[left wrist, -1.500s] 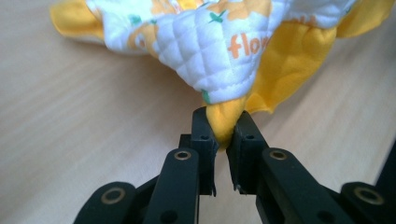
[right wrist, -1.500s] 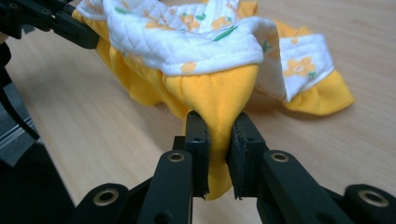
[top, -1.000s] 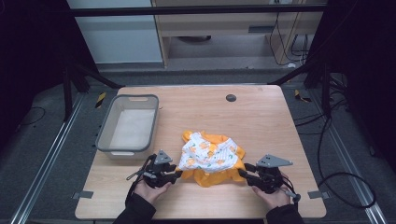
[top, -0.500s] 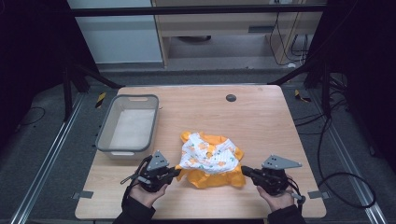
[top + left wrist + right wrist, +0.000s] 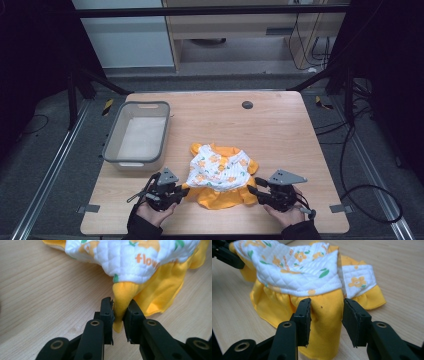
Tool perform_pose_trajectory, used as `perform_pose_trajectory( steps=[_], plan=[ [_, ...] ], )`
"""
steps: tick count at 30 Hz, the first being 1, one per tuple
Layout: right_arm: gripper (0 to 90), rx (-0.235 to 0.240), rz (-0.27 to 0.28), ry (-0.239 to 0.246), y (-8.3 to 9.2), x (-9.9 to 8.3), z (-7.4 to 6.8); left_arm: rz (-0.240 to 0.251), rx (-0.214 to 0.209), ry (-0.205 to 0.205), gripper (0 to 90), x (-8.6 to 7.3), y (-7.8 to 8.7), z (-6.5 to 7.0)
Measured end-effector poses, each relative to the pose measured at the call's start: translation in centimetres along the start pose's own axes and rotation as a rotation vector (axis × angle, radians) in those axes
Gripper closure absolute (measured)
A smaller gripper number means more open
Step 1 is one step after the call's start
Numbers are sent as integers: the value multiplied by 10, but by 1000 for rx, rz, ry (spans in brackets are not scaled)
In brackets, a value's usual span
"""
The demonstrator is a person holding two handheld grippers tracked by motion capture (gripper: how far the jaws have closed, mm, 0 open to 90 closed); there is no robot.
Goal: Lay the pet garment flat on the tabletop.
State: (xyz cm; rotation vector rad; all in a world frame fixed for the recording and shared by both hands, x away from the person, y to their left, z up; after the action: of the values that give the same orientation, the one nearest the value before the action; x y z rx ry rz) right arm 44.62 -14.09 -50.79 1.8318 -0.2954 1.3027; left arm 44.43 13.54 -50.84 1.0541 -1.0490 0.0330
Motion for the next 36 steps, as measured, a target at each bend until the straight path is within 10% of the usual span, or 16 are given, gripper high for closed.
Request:
perform_pose_trajectory(
  steps=[5,17,25,36],
  plan=[
    [872,29,-77,-8,-6,-9,-1,-49,1,12,802,-9,-12,-3],
    [885,103,-13,-53,34,7,-13,-4,-80,-2,849,1,31,16],
    [818,52,-123,-59,22,-15,-8,-117,-57,60,652,-26,10,1],
    [667,-30,-1,-29,25,-2,7,74,1,30,425,-2,39,-4]
  ],
)
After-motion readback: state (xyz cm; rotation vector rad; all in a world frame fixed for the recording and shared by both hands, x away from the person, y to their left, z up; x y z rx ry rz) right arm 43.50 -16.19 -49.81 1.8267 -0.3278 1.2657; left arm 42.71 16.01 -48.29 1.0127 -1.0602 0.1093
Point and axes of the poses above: each handheld gripper's, and its own axes: y roughly backward along the jaws, x roughly out of its top, z roughly to its right, the point moved 7 cm from there along -y, roughly forward along the jaws, and after that the axes turned 3 degrees about z, right-handed, at the moved point
